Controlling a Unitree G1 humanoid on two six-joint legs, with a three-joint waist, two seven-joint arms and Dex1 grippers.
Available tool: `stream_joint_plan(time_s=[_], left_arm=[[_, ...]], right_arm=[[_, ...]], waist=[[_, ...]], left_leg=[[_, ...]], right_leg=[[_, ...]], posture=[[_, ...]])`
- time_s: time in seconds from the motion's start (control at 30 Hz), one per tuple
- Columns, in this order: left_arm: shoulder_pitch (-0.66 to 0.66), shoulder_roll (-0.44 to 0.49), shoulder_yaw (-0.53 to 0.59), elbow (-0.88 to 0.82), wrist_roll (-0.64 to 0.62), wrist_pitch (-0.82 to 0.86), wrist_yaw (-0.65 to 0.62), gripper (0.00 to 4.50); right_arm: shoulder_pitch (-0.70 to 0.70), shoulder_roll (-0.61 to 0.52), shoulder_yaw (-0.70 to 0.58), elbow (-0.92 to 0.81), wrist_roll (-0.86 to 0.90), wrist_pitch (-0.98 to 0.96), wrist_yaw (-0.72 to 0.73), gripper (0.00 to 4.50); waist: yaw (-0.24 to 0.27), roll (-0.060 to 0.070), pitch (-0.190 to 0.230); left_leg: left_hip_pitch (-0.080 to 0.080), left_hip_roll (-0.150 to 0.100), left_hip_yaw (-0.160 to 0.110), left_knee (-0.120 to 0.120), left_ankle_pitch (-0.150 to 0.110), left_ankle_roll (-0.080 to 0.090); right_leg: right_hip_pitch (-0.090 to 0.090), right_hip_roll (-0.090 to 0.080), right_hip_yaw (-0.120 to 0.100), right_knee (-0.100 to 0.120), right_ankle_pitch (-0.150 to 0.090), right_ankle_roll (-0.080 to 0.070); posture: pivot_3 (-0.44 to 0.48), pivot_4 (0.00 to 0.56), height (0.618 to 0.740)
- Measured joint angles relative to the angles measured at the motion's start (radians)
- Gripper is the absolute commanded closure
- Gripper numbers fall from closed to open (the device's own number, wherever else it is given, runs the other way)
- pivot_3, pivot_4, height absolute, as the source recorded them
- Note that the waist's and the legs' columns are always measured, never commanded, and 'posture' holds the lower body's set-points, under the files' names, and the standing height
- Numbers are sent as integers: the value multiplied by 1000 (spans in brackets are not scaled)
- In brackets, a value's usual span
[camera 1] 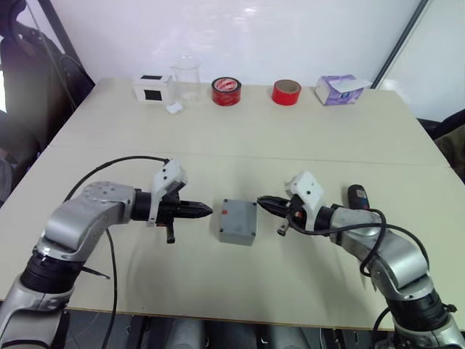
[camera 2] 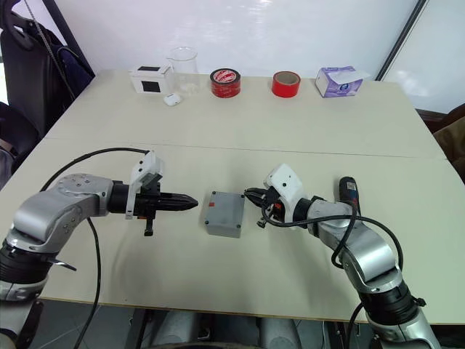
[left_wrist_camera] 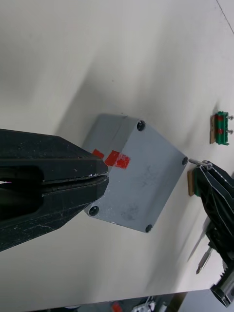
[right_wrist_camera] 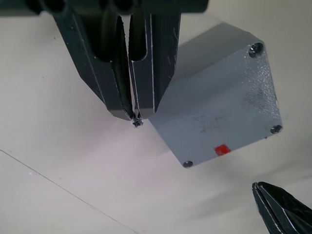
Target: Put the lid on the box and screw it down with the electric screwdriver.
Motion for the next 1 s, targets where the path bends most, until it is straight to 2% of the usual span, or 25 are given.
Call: stream_joint_plan(time_s=[0.53, 1.0], left_arm=[[0, -12, 0, 0, 0, -10, 12, 4500], [-4, -21, -8, 0, 0, -10, 17, 4500]], right_arm=[[-22, 3, -1, 9, -25, -6, 7, 4399], [-23, 51, -35, -38, 51, 48, -3, 4399]], waist=[[0, 0, 0], [0, 0, 0]], left_leg=[[0, 0, 0, 0, 0, 0], [0, 0, 0, 0, 0, 0]], right_leg=[[0, 0, 0, 0, 0, 0], [0, 0, 0, 0, 0, 0]], posture=[[0, 150, 740], [0, 150, 740]])
